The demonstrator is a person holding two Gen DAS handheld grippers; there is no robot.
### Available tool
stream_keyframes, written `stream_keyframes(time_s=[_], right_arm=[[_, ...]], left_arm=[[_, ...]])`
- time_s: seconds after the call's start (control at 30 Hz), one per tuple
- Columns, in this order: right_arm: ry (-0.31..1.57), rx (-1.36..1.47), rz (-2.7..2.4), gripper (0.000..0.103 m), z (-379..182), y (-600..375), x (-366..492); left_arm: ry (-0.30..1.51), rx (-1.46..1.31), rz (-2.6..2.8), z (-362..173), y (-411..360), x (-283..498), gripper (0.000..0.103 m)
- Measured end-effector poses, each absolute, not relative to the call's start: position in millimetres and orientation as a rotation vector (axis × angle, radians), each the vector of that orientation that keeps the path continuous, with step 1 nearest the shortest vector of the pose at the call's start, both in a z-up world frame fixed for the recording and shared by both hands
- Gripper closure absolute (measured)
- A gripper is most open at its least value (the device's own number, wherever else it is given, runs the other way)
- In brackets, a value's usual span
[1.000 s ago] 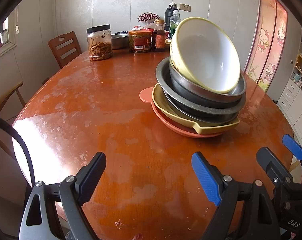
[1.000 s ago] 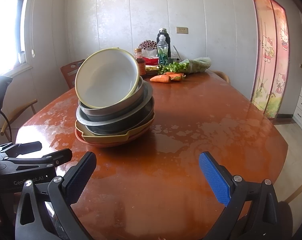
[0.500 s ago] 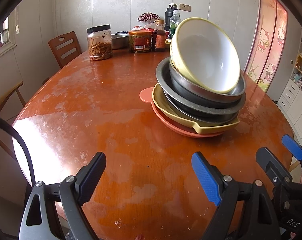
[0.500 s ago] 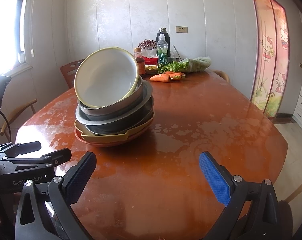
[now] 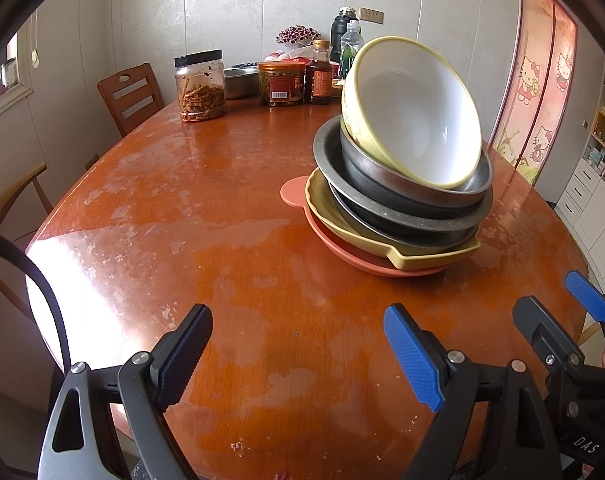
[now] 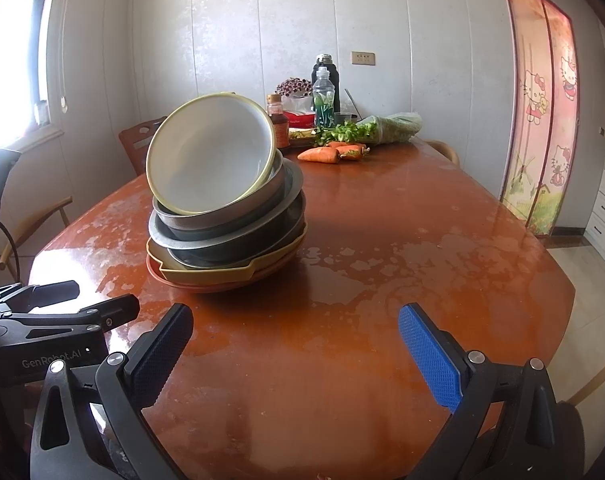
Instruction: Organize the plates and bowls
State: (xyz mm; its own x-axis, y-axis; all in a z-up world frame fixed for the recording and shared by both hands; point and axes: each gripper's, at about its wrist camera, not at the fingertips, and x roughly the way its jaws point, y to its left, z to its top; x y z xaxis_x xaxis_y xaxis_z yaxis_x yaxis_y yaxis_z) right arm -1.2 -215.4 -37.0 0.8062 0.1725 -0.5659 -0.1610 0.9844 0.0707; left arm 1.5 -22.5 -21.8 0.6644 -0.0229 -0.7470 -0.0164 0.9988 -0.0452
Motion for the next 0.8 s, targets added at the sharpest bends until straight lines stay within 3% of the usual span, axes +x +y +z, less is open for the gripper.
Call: stream_keyframes(time_s=[0.8], right_arm=[[0.613,0.025,0.162,0.001,-36.5,-220.1,2.8]], left_arm=[[0.845,-0.04,-0.003,-21.1,-24.3,2.1,0.016]])
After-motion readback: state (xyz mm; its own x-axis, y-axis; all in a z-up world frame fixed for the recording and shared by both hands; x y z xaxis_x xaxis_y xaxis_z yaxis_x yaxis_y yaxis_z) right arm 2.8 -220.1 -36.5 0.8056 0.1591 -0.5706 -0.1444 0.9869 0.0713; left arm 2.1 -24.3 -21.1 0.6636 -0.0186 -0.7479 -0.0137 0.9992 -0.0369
